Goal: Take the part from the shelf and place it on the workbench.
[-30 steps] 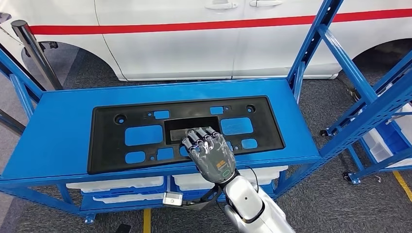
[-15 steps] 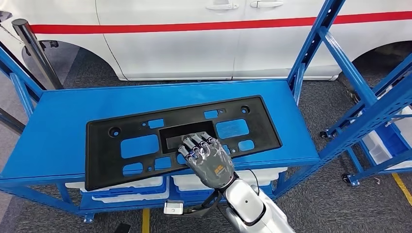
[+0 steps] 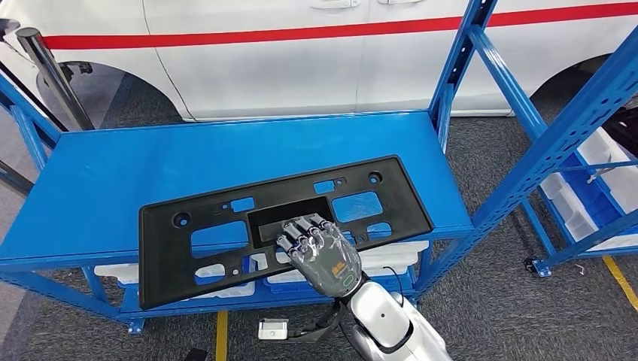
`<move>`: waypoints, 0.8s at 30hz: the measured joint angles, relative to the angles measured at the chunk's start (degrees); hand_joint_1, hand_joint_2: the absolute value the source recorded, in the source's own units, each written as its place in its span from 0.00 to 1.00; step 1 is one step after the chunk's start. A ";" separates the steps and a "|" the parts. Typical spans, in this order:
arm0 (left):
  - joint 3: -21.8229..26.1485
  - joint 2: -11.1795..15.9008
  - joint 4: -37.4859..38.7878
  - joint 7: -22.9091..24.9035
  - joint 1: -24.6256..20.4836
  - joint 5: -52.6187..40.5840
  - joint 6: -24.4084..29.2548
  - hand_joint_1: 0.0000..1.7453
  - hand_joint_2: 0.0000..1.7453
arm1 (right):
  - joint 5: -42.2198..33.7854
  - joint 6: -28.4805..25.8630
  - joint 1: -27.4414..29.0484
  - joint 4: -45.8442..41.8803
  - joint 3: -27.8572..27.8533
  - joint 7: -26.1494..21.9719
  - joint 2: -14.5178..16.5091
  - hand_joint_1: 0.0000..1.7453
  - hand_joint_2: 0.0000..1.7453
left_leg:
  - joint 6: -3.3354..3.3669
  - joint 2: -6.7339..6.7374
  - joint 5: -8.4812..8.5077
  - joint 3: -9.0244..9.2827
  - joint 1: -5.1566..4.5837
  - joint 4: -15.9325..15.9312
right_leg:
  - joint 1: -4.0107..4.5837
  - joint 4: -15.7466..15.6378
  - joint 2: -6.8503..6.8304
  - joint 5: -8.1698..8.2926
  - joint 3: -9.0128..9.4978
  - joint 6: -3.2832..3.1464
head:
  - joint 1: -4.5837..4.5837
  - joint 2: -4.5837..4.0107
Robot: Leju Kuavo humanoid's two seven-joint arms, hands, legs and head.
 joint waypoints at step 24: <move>0.60 -0.27 -0.07 -0.16 -0.04 -0.83 -0.05 0.00 1.00 | 0.00 0.03 0.15 1.28 -0.96 -0.38 0.71 0.95 1.00 | -0.17 0.24 -0.78 -7.53 -0.59 3.98 | 0.28 -2.80 -0.14 -1.35 4.33 -1.32 | 0.04 0.00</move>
